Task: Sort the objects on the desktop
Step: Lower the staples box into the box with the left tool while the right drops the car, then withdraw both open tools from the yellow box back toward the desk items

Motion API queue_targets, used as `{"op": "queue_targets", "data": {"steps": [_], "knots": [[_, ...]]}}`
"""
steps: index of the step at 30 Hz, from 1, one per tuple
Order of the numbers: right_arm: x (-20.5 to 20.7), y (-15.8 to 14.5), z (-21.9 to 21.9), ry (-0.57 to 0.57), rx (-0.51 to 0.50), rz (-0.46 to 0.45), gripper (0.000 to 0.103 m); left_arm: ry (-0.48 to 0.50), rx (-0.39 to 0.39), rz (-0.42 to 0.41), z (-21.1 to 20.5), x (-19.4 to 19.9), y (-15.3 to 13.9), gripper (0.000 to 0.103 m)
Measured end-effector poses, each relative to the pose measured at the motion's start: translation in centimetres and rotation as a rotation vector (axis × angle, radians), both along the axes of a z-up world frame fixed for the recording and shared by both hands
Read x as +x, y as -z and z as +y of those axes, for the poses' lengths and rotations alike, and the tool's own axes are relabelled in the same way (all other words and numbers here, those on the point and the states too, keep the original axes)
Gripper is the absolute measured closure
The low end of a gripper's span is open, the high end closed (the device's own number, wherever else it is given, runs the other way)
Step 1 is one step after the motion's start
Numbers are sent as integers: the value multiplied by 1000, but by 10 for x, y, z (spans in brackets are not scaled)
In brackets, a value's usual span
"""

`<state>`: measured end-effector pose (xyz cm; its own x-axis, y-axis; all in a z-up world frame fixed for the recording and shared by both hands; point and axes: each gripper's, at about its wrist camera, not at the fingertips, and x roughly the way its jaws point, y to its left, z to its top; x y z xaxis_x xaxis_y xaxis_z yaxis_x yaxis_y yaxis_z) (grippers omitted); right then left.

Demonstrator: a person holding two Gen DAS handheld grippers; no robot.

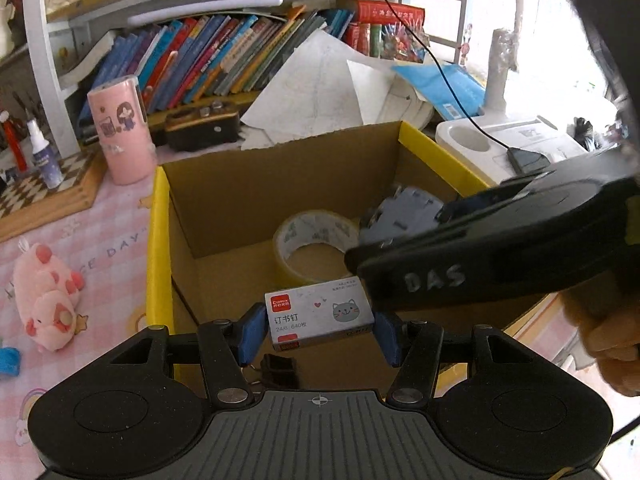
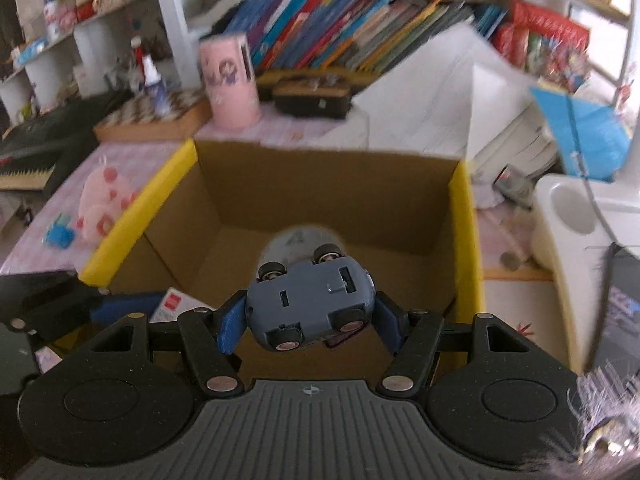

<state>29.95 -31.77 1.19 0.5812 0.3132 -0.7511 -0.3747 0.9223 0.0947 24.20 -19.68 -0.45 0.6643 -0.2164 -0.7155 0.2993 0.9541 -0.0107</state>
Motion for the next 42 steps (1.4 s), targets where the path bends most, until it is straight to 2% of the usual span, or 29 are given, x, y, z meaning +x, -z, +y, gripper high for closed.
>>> {"op": "queue_targets", "data": {"steps": [5,10,17,23,27,30,34,42], "knots": [[9,13,8,-37,-45,39,40,4,16,-1,-3,2,1,46],[16,17,4,-35,-16,88,40,7,12,0,-2,4,2,46],[10,13,3,-31,13,67,34,-4,19,-24,0,-2,-1,45],[-7,-6,0,-25,40,-14,29,-12,22,-68,6,-19,-13,43],[-23,-19,-8,7,67,-70,28,-56,-5,-90,18,-35,-24,42],[-40,-28,-16,70,76,-133,22,-101,-28,-116,30,-48,-33,39],[-67,-34,-27,170,71,-218,20,-169,-44,-135,48,-67,-37,39],[-121,-23,-36,322,57,-276,20,-272,-78,-143,79,-98,-34,38]]}}
